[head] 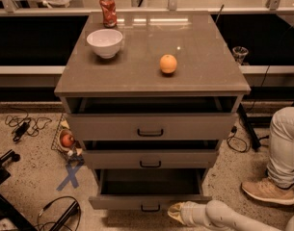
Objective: Close bottom drawer
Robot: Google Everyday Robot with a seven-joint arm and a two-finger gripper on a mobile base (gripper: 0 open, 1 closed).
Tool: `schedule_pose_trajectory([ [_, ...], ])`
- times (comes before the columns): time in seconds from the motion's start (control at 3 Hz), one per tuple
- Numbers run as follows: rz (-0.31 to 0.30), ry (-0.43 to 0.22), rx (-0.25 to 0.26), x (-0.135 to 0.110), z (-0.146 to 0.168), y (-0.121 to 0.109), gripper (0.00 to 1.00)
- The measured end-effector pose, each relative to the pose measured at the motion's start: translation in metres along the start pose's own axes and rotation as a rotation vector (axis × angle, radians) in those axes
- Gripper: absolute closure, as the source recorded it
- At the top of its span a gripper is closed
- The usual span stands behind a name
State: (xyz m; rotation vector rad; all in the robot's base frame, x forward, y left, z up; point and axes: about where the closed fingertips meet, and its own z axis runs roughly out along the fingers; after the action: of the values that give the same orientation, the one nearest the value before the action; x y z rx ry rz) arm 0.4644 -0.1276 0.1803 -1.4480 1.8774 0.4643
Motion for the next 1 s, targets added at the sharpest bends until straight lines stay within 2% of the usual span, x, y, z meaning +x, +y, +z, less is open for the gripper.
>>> schedule_pose_trajectory([
  [0.67,-0.021,-0.045,0.059,-0.017,0.027,-0.045,1.0],
  [1.0,-0.021,-0.045,0.059,-0.017,0.027,-0.045,1.0],
])
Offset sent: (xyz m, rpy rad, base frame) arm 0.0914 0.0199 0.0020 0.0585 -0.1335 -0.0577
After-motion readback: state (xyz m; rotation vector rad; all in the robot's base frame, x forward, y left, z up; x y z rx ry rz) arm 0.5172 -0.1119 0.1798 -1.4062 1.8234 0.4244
